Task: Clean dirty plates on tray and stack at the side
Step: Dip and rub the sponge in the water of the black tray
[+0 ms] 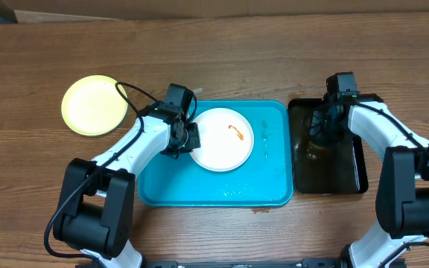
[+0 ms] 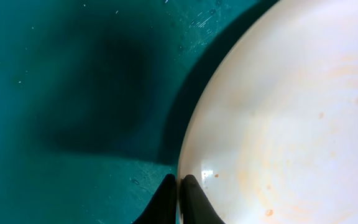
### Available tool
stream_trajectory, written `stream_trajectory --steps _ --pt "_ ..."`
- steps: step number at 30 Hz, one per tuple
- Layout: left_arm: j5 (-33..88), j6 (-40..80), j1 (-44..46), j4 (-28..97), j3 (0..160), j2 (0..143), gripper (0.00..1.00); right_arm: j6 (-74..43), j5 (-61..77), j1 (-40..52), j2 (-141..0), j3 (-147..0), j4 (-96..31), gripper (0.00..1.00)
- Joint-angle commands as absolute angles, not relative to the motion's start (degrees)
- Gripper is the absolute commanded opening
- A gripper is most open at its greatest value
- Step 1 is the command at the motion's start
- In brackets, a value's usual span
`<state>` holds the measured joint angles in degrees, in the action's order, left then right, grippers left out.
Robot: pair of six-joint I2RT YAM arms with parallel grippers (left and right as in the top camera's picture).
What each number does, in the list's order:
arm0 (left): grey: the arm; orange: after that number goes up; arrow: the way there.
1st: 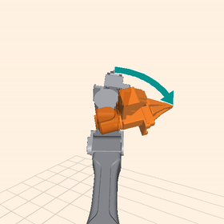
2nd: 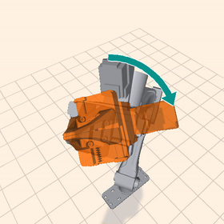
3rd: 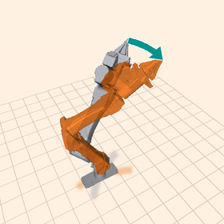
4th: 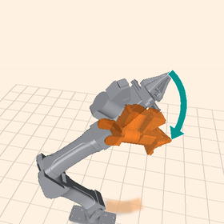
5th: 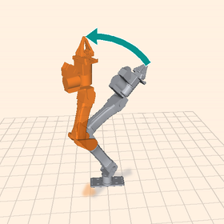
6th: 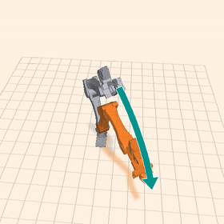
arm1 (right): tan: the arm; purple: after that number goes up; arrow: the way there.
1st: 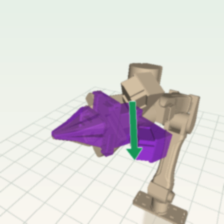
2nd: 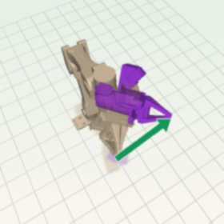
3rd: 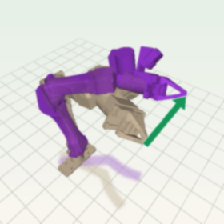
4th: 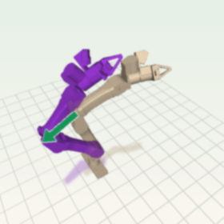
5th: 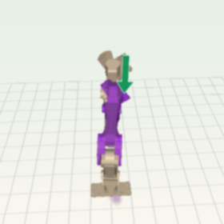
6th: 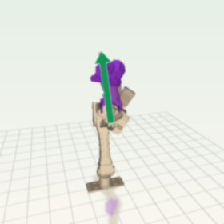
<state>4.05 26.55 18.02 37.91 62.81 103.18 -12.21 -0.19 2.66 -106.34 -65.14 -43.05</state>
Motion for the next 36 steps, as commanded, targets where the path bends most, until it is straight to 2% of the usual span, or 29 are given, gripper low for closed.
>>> stream_trajectory --steps 1,8,14,18,26,28,29,36 --pt "3.88 25.71 18.41 37.85 62.06 103.83 0.04 -12.01 -0.60 2.61 -105.80 -68.82 -44.36 0.04" --pt "3.88 25.71 18.41 37.80 62.06 103.83 0.04 -12.56 -5.50 3.60 -105.19 -76.79 -52.34 0.04" --pt "3.88 25.74 18.41 37.78 62.06 103.83 0.04 -12.56 -14.70 8.34 -103.53 -77.67 -54.70 0.04" --pt "3.88 25.74 18.41 37.80 62.06 103.83 0.15 -17.65 -28.40 12.03 -103.55 -77.21 -55.83 0.04" --pt "3.86 25.74 18.41 37.21 61.28 103.83 0.13 -17.63 -22.46 13.45 -103.57 -77.21 -54.81 0.04" --pt "3.84 25.71 18.41 37.21 61.28 103.83 0.05 -17.34 -22.46 13.43 -103.57 -77.23 -54.70 0.04" --pt "3.84 25.74 18.41 37.19 61.28 103.83 0.04 -16.69 -22.98 13.43 -103.57 -77.23 -54.63 0.04" --pt "3.86 25.74 18.41 37.01 61.21 103.83 0.04 -20.27 -26.00 13.47 -103.50 -77.69 -54.78 0.04"
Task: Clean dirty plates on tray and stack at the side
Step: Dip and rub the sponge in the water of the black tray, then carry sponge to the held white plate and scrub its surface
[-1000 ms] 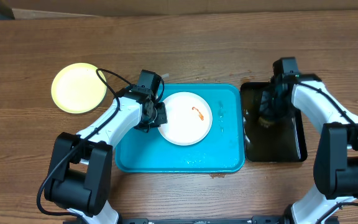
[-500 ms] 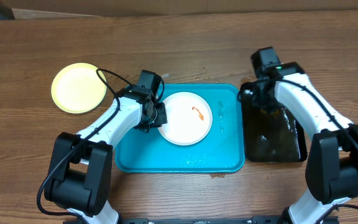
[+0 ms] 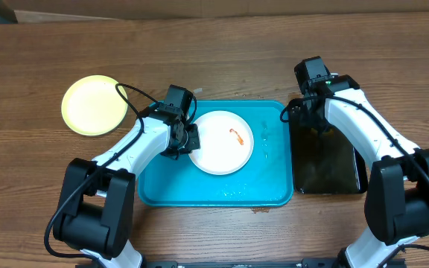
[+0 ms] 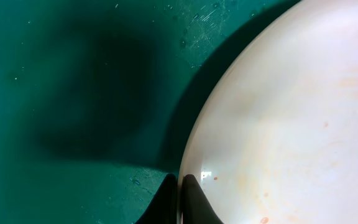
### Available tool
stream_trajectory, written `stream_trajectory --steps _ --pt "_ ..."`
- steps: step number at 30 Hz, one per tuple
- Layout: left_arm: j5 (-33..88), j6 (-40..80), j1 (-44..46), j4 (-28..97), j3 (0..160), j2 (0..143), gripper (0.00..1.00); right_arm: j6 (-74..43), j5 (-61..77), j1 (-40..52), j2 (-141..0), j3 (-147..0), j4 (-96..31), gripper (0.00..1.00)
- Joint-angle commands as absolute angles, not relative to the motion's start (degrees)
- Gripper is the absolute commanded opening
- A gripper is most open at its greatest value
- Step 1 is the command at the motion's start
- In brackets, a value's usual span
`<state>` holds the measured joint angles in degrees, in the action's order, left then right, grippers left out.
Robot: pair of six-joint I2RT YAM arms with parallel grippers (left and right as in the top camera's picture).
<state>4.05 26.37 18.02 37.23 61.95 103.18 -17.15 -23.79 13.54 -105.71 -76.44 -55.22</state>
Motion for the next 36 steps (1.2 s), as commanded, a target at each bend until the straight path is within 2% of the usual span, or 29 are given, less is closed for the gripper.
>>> stream_trajectory --steps 1,12,17,19,22,26,32,36 --pt "3.86 25.74 18.41 37.01 61.21 103.83 0.04 -19.14 -24.16 13.52 -103.50 -77.69 -54.04 0.04" --pt "3.86 25.71 18.41 37.01 61.21 103.83 0.04 -20.80 -25.41 13.04 -103.50 -77.65 -56.64 0.04" --pt "3.88 25.71 18.41 37.04 61.21 103.83 0.04 -23.00 -18.04 11.25 -103.50 -77.65 -54.63 0.04" --pt "3.88 25.71 18.41 37.01 61.21 103.83 0.04 -18.70 -8.82 10.46 -103.61 -77.62 -52.97 0.04" --pt "3.88 25.71 18.41 37.08 61.21 103.83 0.04 -19.40 -7.77 9.52 -103.61 -77.65 -53.82 0.04" --pt "3.88 25.71 18.41 36.99 61.21 103.83 0.04 -15.57 3.77 9.56 -103.59 -77.69 -51.92 0.04" --pt "3.92 25.71 18.41 36.86 61.21 103.83 0.04 -14.33 5.26 12.21 -103.55 -80.62 -52.80 0.04" --pt "3.90 25.74 18.41 36.84 61.23 103.83 0.04 -8.93 5.26 17.23 -103.55 -84.97 -55.40 0.04"
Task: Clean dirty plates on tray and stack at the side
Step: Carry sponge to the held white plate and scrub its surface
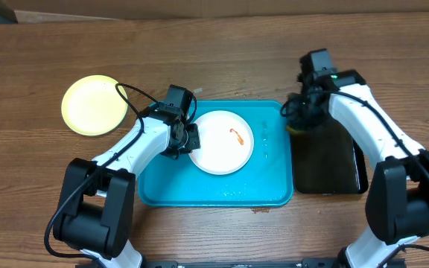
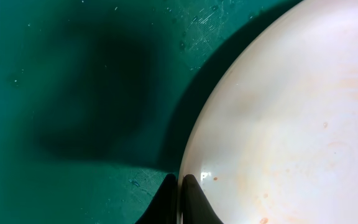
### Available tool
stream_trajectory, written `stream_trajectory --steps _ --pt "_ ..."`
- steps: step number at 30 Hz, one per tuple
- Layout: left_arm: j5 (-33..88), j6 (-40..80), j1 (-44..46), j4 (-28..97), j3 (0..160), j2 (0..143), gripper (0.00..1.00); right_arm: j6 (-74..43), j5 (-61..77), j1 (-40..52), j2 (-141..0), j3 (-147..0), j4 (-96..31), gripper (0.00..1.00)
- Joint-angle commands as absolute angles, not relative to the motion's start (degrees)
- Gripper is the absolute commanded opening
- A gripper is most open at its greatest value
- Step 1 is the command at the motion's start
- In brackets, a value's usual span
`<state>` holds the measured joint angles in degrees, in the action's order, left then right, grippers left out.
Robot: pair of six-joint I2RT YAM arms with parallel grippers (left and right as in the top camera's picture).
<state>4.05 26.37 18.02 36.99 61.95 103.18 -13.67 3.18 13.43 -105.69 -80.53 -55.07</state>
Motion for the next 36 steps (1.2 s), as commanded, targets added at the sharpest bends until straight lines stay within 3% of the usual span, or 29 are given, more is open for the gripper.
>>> stream_trajectory --steps 1,6,15,36 --pt "3.92 25.74 18.41 36.82 61.23 103.83 0.04 -8.12 5.19 19.09 -103.55 -85.82 -55.66 0.04" --pt "4.05 25.74 18.41 36.80 61.23 103.83 0.04 -6.90 1.89 27.42 -103.88 -86.13 -54.37 0.04" --pt "4.05 25.74 18.41 36.84 61.23 103.83 0.04 -4.43 -18.11 38.48 -108.97 -85.54 -51.96 0.04" --pt "4.03 25.69 18.41 37.19 61.23 103.83 0.04 -4.69 -11.55 38.92 -120.57 -85.52 -48.49 0.04"
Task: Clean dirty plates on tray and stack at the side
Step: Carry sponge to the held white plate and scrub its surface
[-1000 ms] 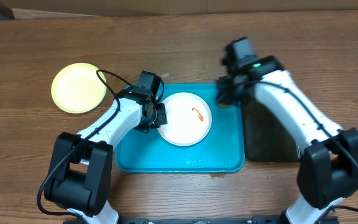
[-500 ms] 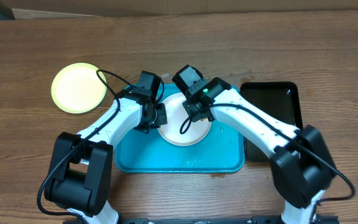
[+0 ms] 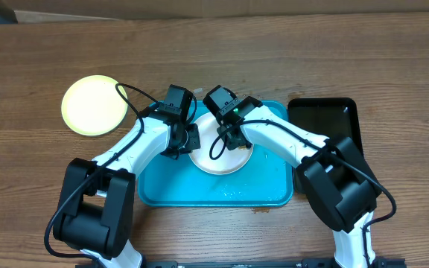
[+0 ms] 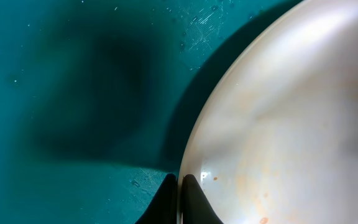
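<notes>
A white plate [image 3: 233, 158] with faint orange smears [image 4: 267, 219] lies in the blue tray [image 3: 270, 195]. My left gripper [image 4: 179, 184] is shut on the plate's left rim, one finger on each side of the edge, also seen from overhead as the left gripper [image 3: 189, 140]. My right gripper [image 3: 228, 138] hangs low over the middle of the plate, shut on a dark sponge that I can barely make out beneath it. It hides the orange streak on the plate. A grey shadow lies across the plate [image 4: 303, 93] in the left wrist view.
A clean yellow plate [image 3: 94, 104] sits on the wooden table left of the tray. A black tray [image 3: 323, 138] stands to the right of the blue one, with nothing visible in it. My right arm stretches across the blue tray's upper right corner.
My right gripper has moved from the left edge of the black tray to over the white plate, covering the orange streak. The left gripper has kept its hold on the rim.
My right gripper was down on a dark sponge in the black tray, then at that tray's upper left corner, then at its left edge with the dark bundle. Now it is over the plate. The left gripper pinched the plate's rim throughout.
</notes>
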### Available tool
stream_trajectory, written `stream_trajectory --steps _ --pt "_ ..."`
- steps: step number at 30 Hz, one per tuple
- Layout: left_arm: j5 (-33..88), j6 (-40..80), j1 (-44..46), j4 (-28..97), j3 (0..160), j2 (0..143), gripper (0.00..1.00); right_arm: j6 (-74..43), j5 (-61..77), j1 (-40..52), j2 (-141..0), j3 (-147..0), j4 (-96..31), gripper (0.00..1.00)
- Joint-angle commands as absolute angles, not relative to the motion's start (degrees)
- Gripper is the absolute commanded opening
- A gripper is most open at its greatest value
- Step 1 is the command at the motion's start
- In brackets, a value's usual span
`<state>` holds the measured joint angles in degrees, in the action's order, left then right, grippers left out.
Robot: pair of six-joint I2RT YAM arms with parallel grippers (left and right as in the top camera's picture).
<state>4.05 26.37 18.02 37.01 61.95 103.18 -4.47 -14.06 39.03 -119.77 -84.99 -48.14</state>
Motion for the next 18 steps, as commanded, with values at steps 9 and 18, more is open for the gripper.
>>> stream_trajectory --steps 9,18 --pt "4.01 25.65 18.39 37.28 61.23 103.83 0.04 -4.89 -6.74 38.76 -120.70 -85.45 -49.21 0.04" --pt "4.03 25.47 18.39 37.28 61.23 103.83 0.04 -4.45 -3.18 38.06 -121.75 -85.45 -50.50 0.04"
